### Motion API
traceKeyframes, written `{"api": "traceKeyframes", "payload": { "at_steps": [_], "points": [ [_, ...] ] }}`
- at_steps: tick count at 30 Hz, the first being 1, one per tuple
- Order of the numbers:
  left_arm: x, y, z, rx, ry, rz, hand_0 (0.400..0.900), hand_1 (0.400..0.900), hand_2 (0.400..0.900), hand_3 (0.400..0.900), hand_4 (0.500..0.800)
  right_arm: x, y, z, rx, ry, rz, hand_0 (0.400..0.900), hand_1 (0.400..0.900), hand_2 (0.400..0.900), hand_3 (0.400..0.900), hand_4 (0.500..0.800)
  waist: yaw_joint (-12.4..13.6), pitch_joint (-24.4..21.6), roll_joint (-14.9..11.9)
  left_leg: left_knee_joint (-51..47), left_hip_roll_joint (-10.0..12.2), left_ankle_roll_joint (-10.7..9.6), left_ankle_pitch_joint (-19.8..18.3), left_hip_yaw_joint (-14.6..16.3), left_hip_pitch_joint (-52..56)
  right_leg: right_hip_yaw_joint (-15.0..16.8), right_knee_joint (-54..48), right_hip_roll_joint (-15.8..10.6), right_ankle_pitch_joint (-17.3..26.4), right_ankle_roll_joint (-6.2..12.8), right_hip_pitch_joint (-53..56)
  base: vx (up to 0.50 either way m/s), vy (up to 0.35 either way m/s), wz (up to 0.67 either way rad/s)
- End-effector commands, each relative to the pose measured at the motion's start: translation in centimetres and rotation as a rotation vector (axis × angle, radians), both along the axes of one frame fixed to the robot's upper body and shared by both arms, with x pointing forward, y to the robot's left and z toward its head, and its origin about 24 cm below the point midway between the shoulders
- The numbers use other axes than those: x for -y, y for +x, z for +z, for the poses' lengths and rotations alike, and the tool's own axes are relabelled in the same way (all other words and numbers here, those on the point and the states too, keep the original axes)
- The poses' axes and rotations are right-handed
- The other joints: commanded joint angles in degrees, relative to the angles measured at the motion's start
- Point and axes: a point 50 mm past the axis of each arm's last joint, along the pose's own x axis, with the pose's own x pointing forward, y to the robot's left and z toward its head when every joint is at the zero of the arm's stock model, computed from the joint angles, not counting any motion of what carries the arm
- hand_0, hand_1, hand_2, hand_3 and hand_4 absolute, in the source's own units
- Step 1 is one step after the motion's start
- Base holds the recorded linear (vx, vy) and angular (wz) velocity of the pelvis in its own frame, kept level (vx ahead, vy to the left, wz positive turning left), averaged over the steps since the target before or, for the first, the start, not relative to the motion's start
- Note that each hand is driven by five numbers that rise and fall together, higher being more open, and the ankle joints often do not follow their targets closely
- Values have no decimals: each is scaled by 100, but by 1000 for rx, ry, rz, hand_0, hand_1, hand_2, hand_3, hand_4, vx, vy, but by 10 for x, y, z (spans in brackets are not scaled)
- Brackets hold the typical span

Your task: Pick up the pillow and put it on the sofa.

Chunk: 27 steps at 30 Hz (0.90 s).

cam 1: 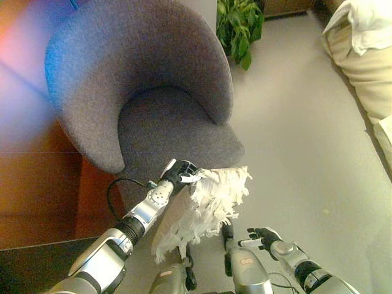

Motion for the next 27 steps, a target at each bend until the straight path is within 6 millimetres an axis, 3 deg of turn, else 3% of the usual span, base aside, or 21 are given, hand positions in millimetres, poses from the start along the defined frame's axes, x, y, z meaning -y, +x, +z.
{"api": "traceKeyframes", "payload": {
  "at_steps": [1,9,15,17,20,23,25,26,27],
  "points": [
    [9,22,75,252,-191,-17,400,400,400,400,500,9,-56,-24,-182,-43,27,900,900,900,900,800,269,-1159,-265,650,-23,-76,-758,-227,-65,153,657,-372,-959,583,173,125,15,5],
    [-29,36,144,366,-261,97,400,400,400,400,500,16,-80,-31,-268,-42,17,900,900,900,900,800,335,-1560,-182,510,-47,-73,-772,-316,199,43,570,-374,-1052,588,494,119,15,3],
    [-89,43,190,448,-344,319,400,400,400,400,500,25,-102,-34,-332,-49,-7,900,900,900,900,800,339,-1741,-77,441,-93,-72,-778,-369,294,-13,537,-375,-1123,581,634,98,17,2],
    [-106,44,198,459,-346,368,400,400,400,400,500,28,-107,-35,-343,-51,-17,900,900,900,900,800,344,-1775,-52,422,-108,-67,-774,-384,302,-17,527,-370,-1133,575,653,71,19,5],
    [-148,42,207,477,-325,521,400,400,400,400,500,33,-117,-36,-366,-61,-36,900,900,900,900,800,353,-1838,15,348,-137,-57,-751,-413,336,-26,491,-348,-1147,565,709,94,33,7],
    [-191,35,204,439,-264,669,400,400,400,400,500,39,-125,-36,-382,-75,-45,900,900,900,900,800,334,-1889,68,291,-146,-60,-719,-406,337,-36,464,-323,-1150,566,729,92,40,5],
    [-205,32,203,418,-245,720,400,400,400,400,500,41,-128,-36,-389,-78,-44,900,900,900,900,800,317,-1901,78,265,-152,-61,-703,-397,330,-39,447,-308,-1148,567,728,56,23,4],
    [-212,30,204,409,-237,746,624,624,624,624,634,42,-129,-36,-392,-81,-43,900,900,900,900,800,305,-1907,83,245,-155,-62,-694,-385,325,-40,437,-299,-1149,568,722,53,25,5],
    [-219,28,204,398,-228,780,900,900,900,900,800,43,-131,-36,-393,-84,-44,900,900,900,900,800,293,-1902,91,227,-160,-63,-685,-375,318,-43,430,-294,-1146,569,714,47,30,5]
  ]
}}
